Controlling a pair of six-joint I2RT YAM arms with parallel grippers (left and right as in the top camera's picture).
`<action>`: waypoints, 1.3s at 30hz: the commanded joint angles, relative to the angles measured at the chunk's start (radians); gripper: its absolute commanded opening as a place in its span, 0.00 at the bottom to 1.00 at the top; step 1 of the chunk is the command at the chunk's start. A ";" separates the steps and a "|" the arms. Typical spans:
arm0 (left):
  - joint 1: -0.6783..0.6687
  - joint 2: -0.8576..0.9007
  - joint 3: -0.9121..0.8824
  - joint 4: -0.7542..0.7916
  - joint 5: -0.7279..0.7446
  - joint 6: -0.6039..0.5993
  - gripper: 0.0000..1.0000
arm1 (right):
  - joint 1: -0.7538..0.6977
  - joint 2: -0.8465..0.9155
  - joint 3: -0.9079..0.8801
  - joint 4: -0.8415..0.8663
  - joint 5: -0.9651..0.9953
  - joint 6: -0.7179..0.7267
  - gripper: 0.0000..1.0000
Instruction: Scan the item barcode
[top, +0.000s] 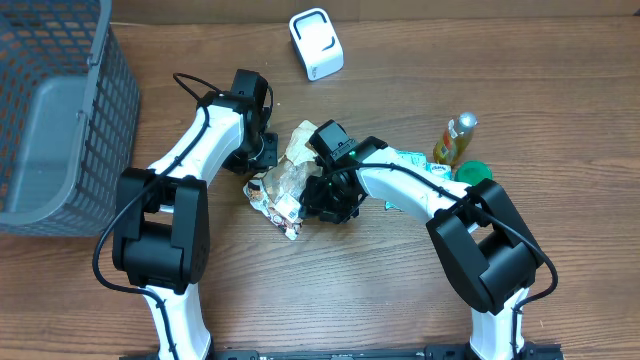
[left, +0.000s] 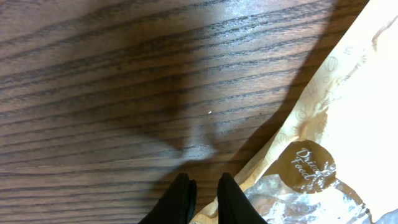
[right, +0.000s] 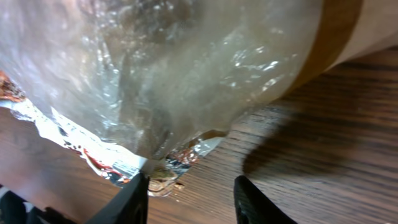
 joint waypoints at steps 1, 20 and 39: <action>0.002 -0.001 -0.004 -0.002 -0.010 -0.010 0.17 | -0.002 0.006 0.008 0.022 -0.053 0.001 0.43; 0.003 -0.002 0.010 -0.021 0.006 -0.002 0.10 | -0.009 -0.009 0.036 0.040 -0.227 -0.082 0.47; 0.046 -0.002 0.207 -0.283 0.190 0.027 0.04 | -0.184 -0.073 0.089 0.205 0.002 -0.090 0.51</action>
